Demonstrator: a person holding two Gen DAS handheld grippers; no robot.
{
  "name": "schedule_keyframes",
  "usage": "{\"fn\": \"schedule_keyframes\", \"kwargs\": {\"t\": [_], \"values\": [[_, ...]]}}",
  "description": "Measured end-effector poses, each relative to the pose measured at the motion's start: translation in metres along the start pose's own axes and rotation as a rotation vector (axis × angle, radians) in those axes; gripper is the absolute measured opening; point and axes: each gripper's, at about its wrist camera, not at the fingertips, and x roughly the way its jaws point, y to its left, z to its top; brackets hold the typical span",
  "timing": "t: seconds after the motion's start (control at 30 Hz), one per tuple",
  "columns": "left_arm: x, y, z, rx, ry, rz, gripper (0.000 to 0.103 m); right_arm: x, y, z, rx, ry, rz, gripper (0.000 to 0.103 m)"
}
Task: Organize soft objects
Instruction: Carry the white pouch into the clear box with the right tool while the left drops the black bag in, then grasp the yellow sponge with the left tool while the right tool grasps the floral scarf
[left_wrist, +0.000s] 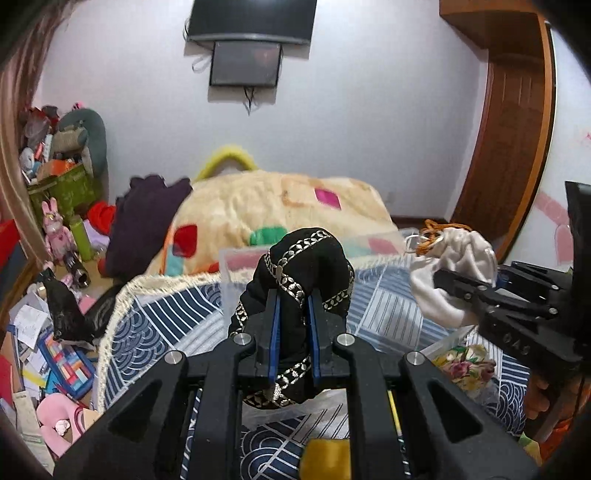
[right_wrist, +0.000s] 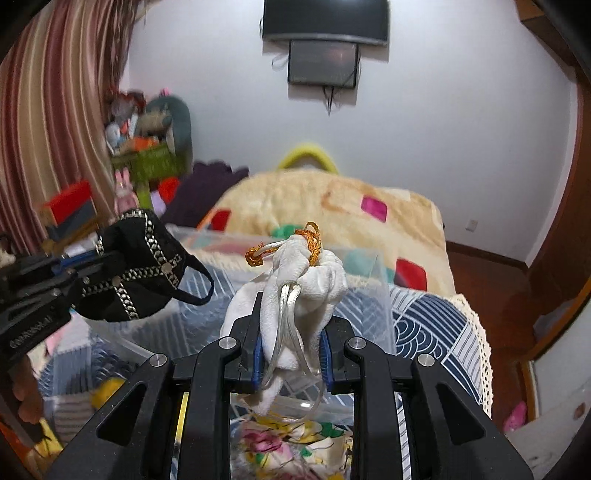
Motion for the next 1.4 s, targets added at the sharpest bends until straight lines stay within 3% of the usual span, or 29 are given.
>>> {"fn": "schedule_keyframes", "kwargs": {"t": [0.17,0.5,0.67,0.73,0.8,1.07,1.13,1.4], "values": [[0.024,0.0,0.001,0.007,0.077,-0.017,0.012,0.023,0.004,-0.007,-0.037,0.091,-0.001,0.021],[0.055,-0.015,-0.006,0.062,0.187,-0.015,0.013,0.029,-0.001,-0.008,-0.06,0.164,0.011,0.021],[0.058,-0.01,-0.007,0.041,0.207,-0.01,0.02,0.027,-0.003,-0.007,-0.044,0.166,0.003,0.033],[0.055,-0.009,-0.007,0.039,0.204,-0.015,0.027,0.024,-0.006,-0.007,-0.026,0.161,0.017,0.057],[0.051,-0.007,-0.006,0.036,0.199,-0.019,0.032,0.016,-0.008,-0.008,-0.015,0.144,0.039,0.065],[0.019,-0.007,0.0,0.03,0.142,-0.022,0.048,-0.013,0.001,-0.004,-0.052,0.081,0.008,0.066],[0.005,-0.007,0.002,0.027,0.111,-0.026,0.058,-0.025,0.002,-0.002,-0.05,0.051,0.01,0.067],[-0.043,-0.008,0.005,0.018,0.005,-0.033,0.076,-0.063,-0.003,-0.005,-0.033,-0.053,0.016,0.071]]}}
